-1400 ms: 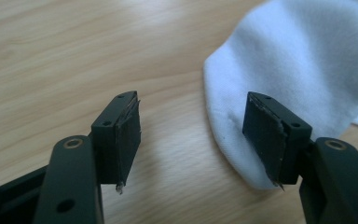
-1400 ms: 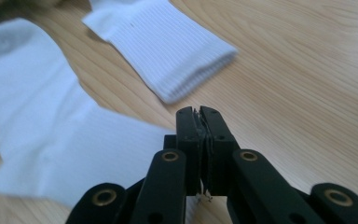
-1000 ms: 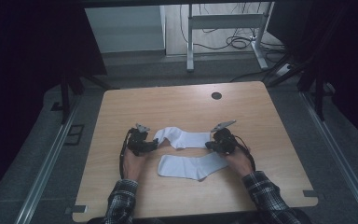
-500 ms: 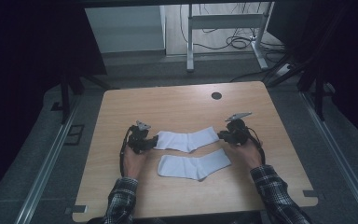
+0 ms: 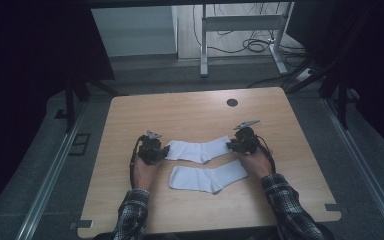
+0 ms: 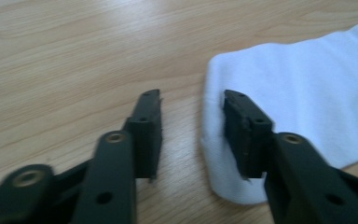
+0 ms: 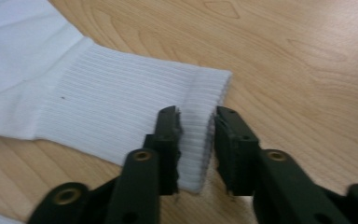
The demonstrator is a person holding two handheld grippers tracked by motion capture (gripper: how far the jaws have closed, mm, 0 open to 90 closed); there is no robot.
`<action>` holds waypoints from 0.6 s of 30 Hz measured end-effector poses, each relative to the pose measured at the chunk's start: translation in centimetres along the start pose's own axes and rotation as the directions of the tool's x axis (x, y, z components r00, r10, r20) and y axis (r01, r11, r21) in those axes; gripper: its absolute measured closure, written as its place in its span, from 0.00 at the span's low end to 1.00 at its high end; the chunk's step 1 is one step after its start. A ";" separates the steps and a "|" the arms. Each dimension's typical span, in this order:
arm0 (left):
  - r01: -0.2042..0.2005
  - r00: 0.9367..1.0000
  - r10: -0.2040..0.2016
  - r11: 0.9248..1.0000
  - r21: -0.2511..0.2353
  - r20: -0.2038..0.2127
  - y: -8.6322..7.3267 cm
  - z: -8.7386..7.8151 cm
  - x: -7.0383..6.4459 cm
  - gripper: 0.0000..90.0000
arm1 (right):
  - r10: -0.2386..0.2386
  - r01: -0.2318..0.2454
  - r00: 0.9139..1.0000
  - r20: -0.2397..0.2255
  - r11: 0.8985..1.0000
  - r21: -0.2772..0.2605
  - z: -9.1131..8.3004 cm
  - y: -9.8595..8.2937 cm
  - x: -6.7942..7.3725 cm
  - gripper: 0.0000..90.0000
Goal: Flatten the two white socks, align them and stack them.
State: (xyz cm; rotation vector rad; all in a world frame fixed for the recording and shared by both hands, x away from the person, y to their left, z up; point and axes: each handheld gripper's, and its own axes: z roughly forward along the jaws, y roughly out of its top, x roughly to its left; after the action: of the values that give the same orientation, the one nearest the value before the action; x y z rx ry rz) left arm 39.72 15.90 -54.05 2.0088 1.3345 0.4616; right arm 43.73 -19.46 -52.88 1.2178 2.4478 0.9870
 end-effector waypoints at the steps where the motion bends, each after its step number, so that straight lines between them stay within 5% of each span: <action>1: 0.001 1.000 -0.001 1.000 -0.002 0.008 0.0 0.0 0.0 0.78 | 0.009 -0.009 1.000 -0.013 1.000 0.004 0.0 0.0 0.0 0.87; 6: 0.008 0.999 -0.007 1.000 -0.006 0.047 -0.1 -0.1 -0.4 0.92 | -0.001 0.001 1.000 -0.010 1.000 0.014 -0.4 0.0 0.3 0.92; 18: -0.046 0.995 0.051 0.997 -0.062 0.082 1.3 -3.6 -1.9 0.93 | -0.036 0.035 0.999 -0.020 0.998 -0.043 -4.1 0.6 0.4 0.92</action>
State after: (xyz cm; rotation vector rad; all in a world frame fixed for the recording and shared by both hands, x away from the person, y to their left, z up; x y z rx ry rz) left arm 37.60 15.05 -50.46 1.9929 1.2101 0.4297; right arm 41.88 -20.82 -49.40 1.1522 2.4426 1.0412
